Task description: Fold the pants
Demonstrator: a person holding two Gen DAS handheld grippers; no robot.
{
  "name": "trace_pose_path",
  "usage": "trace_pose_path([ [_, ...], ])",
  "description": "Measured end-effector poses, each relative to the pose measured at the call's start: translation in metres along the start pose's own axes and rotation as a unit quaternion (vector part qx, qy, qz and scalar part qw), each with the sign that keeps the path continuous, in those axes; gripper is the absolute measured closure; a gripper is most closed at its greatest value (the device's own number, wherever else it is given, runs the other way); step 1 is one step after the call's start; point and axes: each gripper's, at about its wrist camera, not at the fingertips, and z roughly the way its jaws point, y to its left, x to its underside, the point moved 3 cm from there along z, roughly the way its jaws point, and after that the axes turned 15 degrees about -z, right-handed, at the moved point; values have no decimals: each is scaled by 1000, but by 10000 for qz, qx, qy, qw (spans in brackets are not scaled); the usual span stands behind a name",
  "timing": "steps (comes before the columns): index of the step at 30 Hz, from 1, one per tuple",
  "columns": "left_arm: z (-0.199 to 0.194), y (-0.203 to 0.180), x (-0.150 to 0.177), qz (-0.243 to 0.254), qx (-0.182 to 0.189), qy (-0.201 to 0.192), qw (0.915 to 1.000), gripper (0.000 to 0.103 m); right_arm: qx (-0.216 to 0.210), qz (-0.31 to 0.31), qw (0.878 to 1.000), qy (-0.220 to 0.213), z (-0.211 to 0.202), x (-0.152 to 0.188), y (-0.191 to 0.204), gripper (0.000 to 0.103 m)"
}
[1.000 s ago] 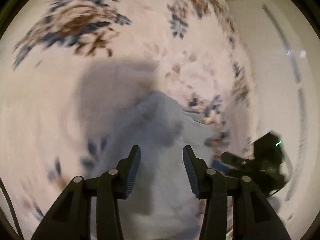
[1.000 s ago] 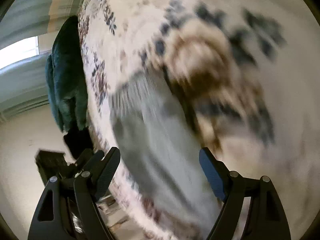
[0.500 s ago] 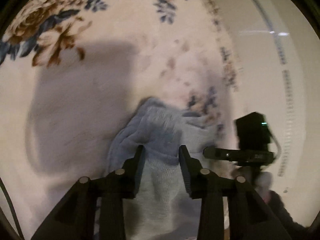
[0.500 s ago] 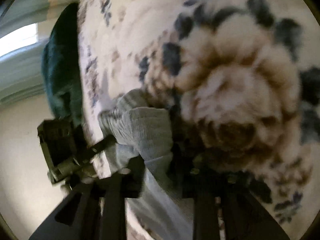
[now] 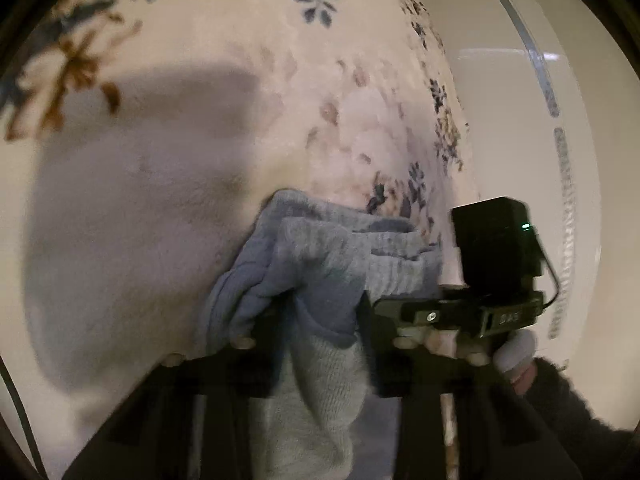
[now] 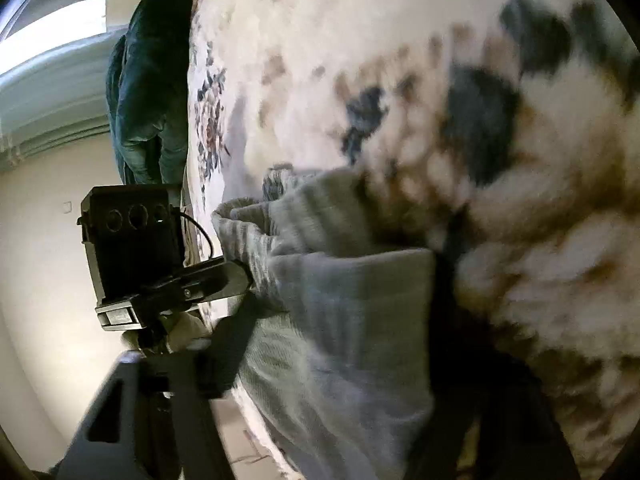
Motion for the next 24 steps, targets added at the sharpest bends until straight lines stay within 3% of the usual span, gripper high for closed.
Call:
trace_pose_path([
  [1,-3,-2,4,19,-98,-82,9999,84,18,-88,10000,-25,-5,4,1,66],
  [4,-13,-10,17,147,-289,-327,9989,86,176,-263,9994,-133,-15,13,12,75],
  [12,-54,-36,58,261,-320,-774,9961,86,656,-997,9919,-443,-35,32,71,82],
  [15,-68,-35,79,216,-280,-932,9950,86,943,-1560,9823,-437,-39,45,100,83],
  [18,-78,-25,116,175,-244,-1051,9940,83,1249,-2334,9638,-307,-35,67,142,85],
  [20,-75,-6,136,-94,-432,-944,9945,79,1531,-2860,9458,-136,-28,91,166,86],
  [21,-74,8,143,-344,-597,-929,9933,79,1527,-2978,9423,-18,-26,105,170,86],
  [24,-87,51,155,-1235,-601,-1176,9835,79,1717,-2556,9510,285,-8,112,155,86],
])
